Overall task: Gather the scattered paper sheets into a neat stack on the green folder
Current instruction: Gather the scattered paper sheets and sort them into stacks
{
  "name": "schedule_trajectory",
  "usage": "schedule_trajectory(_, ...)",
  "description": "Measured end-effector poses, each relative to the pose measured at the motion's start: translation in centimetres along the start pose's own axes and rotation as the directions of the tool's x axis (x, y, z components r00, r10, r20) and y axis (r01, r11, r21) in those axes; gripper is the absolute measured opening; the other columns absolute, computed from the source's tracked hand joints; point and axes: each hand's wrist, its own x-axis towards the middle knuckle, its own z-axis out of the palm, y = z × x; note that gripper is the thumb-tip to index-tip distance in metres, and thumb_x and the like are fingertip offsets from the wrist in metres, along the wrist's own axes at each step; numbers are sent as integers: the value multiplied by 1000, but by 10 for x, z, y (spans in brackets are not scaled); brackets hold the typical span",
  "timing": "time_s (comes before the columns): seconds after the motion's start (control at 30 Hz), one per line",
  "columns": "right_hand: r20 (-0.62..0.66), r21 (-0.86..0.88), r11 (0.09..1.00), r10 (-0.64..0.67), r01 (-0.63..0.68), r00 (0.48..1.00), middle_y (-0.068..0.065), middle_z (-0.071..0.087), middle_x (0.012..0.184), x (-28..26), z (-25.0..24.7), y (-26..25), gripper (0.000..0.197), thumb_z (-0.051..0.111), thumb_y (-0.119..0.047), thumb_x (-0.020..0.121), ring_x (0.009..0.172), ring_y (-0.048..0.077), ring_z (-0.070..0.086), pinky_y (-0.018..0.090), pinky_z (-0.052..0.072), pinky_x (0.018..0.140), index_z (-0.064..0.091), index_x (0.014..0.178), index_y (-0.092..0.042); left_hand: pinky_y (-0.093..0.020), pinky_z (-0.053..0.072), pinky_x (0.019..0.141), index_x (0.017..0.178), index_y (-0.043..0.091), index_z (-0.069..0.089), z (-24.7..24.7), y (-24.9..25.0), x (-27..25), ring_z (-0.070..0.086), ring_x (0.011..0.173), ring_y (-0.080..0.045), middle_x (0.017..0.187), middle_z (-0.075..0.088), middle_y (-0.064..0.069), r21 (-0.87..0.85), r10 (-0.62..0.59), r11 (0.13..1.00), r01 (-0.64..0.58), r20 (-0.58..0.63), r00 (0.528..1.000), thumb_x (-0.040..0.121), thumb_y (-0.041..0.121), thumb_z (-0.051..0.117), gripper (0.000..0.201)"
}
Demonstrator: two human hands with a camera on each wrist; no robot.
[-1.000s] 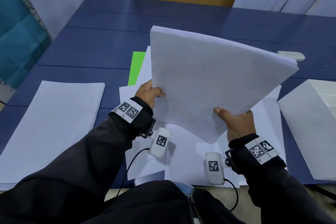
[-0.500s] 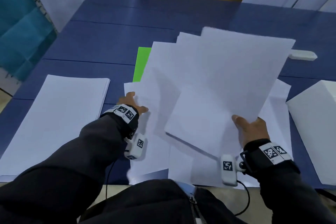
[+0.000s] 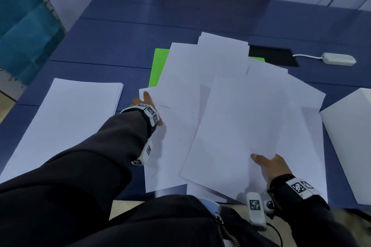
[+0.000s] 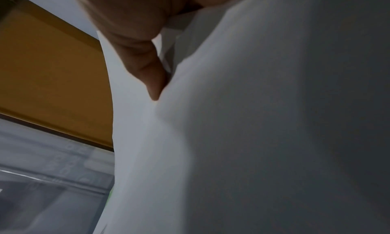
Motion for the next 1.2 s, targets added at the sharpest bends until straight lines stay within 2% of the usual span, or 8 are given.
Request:
schedule_trajectory(0.17,13,27,998,60,-60,998,9,49,100,11,4,11,59,69,-23,83,102,36,53,36,36,82,42,126,8,-32,33,103,148,22,-7,4,5,-2,35,128,-29,144,15,-11,-116,-27,993,24,-24,999,82,35,65,98)
schedule_trajectory(0.43,45,6,999,40,-40,998,11,54,97,10,3,8,34,68,-18,84,88,27,48,34,36,80,48,106,-1,-40,30,111,146,20,17,15,1,0,36,132,-35,149,28,-14,-225,56,971,-75,-90,994,94,38,46,62)
schedule_trajectory(0.53,43,-5,999,45,-45,998,10,58,95,6,3,5,39,68,-19,83,85,27,51,34,36,80,49,109,3,-39,35,104,145,14,19,19,2,-7,38,129,-37,144,28,-20,-318,11,946,-54,-134,991,83,17,66,78)
schedule_trajectory(0.73,83,26,998,54,-56,995,10,47,100,3,2,-1,49,64,-15,86,90,23,44,32,33,80,45,123,12,-39,36,102,140,9,23,13,-17,-20,42,128,-32,144,32,-15,-508,-108,856,92,-2,994,74,30,76,87)
schedule_trajectory(0.93,111,19,999,40,-43,993,12,47,108,-7,7,-5,54,62,-12,88,106,34,49,31,30,82,39,131,12,-26,38,76,95,8,59,28,-40,-23,54,90,-24,94,59,-9,-599,117,795,-95,-2,993,86,25,64,20)
schedule_trajectory(1.0,141,31,999,17,-21,990,12,49,116,-9,12,-7,57,65,-13,86,113,33,48,31,30,85,40,131,11,-25,37,78,112,7,60,36,-39,-31,56,94,-26,106,62,-10,-580,181,797,-168,-36,983,90,19,58,25)
schedule_trajectory(1.1,160,37,999,6,-12,987,11,55,114,-9,17,-7,41,73,-19,78,106,29,52,31,32,85,56,111,-1,-29,44,85,122,8,56,39,-43,-35,58,108,-32,120,62,-12,-497,193,835,-234,-134,972,92,18,53,32)
schedule_trajectory(1.2,191,78,997,-25,10,981,-1,57,81,-13,17,-11,21,63,-10,86,72,17,51,30,34,77,51,72,-20,-34,44,91,121,11,56,30,-59,-33,57,110,-35,116,62,-16,-473,172,832,-288,-274,946,92,18,52,30)
